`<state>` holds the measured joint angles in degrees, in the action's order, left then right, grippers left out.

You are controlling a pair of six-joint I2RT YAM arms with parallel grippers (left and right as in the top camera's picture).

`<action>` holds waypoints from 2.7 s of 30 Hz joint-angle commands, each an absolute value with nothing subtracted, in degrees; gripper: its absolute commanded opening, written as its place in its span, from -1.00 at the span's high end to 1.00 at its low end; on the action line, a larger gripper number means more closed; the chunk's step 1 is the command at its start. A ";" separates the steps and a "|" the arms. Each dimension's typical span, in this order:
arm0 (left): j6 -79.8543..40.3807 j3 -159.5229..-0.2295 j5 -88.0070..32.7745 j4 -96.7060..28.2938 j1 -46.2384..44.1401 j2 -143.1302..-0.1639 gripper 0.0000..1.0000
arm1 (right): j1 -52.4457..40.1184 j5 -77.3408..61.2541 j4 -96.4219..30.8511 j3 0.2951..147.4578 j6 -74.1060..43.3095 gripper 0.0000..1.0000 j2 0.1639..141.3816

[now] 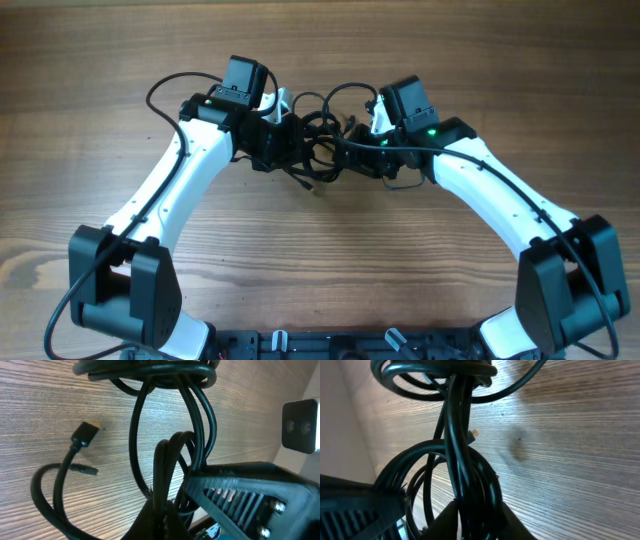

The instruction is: Untangle cables

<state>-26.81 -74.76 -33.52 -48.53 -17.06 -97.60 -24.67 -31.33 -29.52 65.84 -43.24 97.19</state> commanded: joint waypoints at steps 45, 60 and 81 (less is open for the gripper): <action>-35.42 -75.99 -21.21 -52.21 -16.60 -96.66 0.92 | -24.60 -38.68 -31.73 67.05 -43.11 0.10 95.29; -36.49 -75.99 -21.23 -51.27 -17.67 -96.66 0.92 | -24.58 -42.06 -20.60 67.05 -49.58 0.39 103.00; -36.45 -75.96 -17.96 -52.82 -20.14 -96.66 0.92 | -21.30 -53.30 4.32 67.07 -56.60 0.91 102.96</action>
<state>-36.77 -75.92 -17.69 -51.90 -19.16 -96.97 -23.46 -45.17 -1.30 66.15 -53.82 102.13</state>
